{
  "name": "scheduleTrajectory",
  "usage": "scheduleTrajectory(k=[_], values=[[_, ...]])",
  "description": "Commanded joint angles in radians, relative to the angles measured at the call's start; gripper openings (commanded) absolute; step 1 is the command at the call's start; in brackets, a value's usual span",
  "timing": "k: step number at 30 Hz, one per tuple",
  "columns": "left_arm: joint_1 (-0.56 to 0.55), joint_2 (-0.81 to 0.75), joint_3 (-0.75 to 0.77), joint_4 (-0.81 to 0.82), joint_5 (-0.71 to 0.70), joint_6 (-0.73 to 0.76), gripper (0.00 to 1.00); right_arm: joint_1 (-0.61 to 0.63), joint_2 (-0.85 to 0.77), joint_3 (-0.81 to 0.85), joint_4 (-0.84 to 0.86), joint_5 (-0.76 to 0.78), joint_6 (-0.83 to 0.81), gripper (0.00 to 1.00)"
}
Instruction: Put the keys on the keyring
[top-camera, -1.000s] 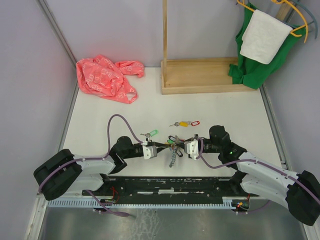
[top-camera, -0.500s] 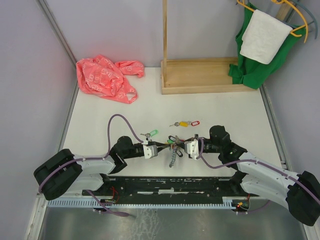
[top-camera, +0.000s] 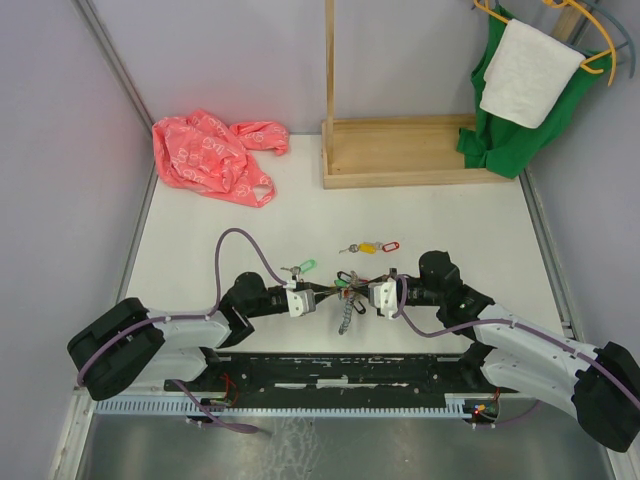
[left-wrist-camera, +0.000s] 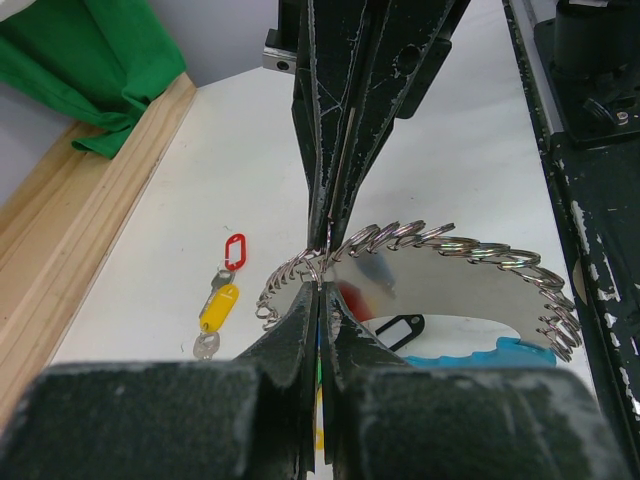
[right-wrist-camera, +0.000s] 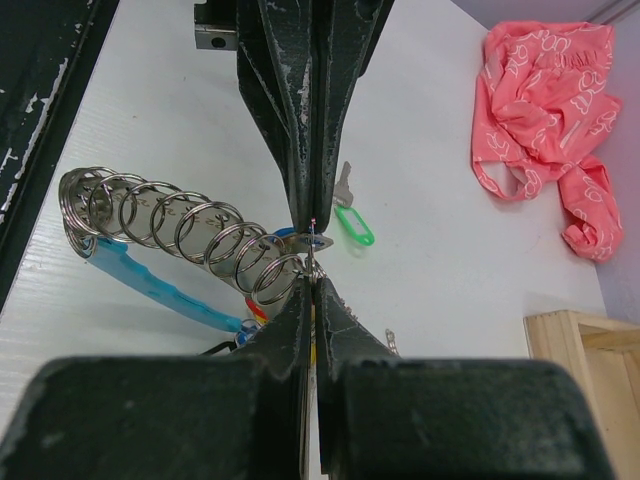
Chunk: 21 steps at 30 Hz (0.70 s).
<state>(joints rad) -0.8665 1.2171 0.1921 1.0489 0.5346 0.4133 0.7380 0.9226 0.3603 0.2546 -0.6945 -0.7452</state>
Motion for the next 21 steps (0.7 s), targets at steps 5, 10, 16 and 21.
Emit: scheduleTrajectory(k=[5, 10, 16, 21], values=[[-0.007, -0.010, 0.035, 0.063, 0.034, -0.012, 0.03, 0.003, -0.017, 0.011, 0.074, 0.004, 0.010, 0.01], [-0.008, -0.004, 0.035, 0.077, 0.038, -0.019, 0.03, 0.003, -0.018, 0.012, 0.072, -0.003, 0.013, 0.01], [-0.008, -0.001, 0.035, 0.082, 0.030, -0.021, 0.03, 0.003, -0.014, 0.012, 0.072, -0.012, 0.014, 0.01], [-0.008, -0.001, 0.038, 0.080, 0.036, -0.024, 0.03, 0.003, -0.008, 0.012, 0.075, -0.014, 0.014, 0.01]])
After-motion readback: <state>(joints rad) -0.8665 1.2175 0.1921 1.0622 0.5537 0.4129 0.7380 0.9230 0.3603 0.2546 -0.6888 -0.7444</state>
